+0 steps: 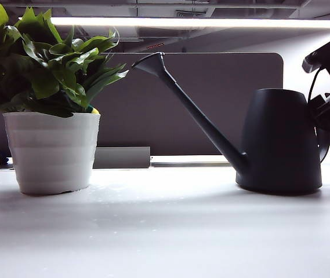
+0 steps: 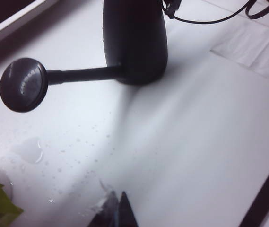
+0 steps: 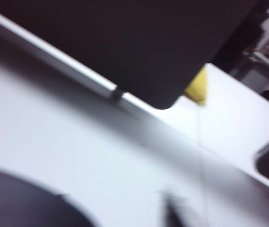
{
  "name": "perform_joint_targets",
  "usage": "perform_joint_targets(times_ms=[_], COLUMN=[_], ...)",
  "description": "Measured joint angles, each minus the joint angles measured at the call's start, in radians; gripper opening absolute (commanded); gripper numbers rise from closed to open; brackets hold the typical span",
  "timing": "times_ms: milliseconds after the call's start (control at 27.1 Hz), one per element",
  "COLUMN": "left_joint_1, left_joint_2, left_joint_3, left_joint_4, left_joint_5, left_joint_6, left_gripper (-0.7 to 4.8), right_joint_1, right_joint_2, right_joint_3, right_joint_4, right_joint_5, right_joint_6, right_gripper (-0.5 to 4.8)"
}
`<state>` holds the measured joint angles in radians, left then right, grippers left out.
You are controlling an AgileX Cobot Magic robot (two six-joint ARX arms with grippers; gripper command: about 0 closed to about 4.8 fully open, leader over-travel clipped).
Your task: Pick up the watering can from the table, water the potted plant, and put the can back.
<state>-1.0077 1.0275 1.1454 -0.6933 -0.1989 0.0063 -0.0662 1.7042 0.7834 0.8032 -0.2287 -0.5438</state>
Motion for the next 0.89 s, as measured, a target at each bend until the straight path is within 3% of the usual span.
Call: perform_joint_targets(times_ms=[185, 480, 775, 886], left_joint_1=[0.0, 0.0, 0.005, 0.059], left_joint_2=[0.0, 0.0, -0.041, -0.07], left_joint_3=[0.0, 0.0, 0.005, 0.011], left_joint_4=[-0.006, -0.014, -0.015, -0.002], left_joint_5=[-0.003, -0.011, -0.185, -0.208], left_joint_6=[-0.011, -0.022, -0.019, 0.027], left_gripper=[-0.06, -0.06, -0.06, -0.06], right_joint_1=[0.0, 0.0, 0.038, 0.07], right_joint_2=[0.002, 0.005, -0.126, -0.202], right_joint_3=[-0.003, -0.004, -0.004, 0.055], right_joint_4=[-0.034, -0.047, -0.076, -0.121], right_joint_5=[-0.015, -0.005, 0.078, 0.083], right_joint_6=[-0.013, -0.025, -0.026, -0.024], right_gripper=[-0.05, -0.05, -0.05, -0.05])
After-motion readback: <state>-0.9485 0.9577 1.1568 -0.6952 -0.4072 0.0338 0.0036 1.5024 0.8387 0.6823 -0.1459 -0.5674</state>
